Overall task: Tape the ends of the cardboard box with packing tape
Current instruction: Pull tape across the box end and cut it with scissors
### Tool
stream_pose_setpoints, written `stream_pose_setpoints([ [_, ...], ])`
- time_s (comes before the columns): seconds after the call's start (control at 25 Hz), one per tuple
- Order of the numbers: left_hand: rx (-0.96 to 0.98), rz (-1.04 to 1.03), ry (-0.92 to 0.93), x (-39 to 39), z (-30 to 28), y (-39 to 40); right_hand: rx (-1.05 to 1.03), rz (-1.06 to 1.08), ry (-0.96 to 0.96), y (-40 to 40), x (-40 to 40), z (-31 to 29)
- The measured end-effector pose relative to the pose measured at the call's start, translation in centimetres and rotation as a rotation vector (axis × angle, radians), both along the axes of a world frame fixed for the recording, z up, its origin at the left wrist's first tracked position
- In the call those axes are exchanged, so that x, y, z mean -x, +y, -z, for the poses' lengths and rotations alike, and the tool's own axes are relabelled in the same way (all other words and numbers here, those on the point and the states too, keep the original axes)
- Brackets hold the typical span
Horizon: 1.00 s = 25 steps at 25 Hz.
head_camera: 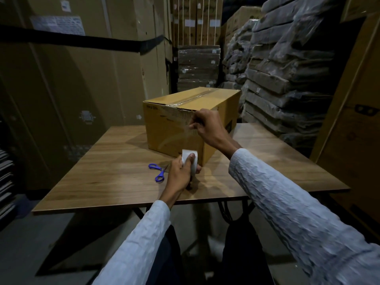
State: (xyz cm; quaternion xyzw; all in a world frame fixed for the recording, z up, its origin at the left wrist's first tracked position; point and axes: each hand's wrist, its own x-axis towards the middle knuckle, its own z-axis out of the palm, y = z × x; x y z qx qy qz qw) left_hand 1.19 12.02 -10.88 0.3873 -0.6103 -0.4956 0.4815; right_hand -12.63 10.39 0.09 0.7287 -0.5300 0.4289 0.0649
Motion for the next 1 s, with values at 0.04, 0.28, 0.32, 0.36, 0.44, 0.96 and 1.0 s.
stream_pose_setpoints([
  [0.04, -0.007, -0.011, -0.007, 0.1, 0.0, 0.0, 0.018, 0.007, 0.01, -0.1, 0.1, 0.1],
  [0.28, -0.083, -0.021, 0.033, 1.1, -0.1, -0.4, 0.069, 0.042, 0.045, 0.0, 0.0, -0.3],
  [0.32, -0.099, 0.007, 0.039, 1.1, 0.1, -0.6, 0.082, 0.048, 0.038, 0.0, 0.1, -0.6],
  [0.36, -0.1, 0.03, 0.054, 1.1, 0.2, -0.7, 0.091, 0.051, 0.035, 0.1, 0.3, -0.8],
  [0.44, -0.081, 0.041, 0.091, 1.0, 0.5, -0.7, 0.087, 0.043, 0.043, 0.2, 0.5, -1.4],
  [0.96, -0.11, -0.028, 0.067, 1.2, 0.1, -0.5, 0.13, 0.036, 0.054, -0.1, 0.4, -1.4],
  [1.0, -0.098, 0.001, 0.078, 1.1, 0.2, -0.5, 0.127, 0.038, 0.048, -0.2, 0.4, -1.5],
])
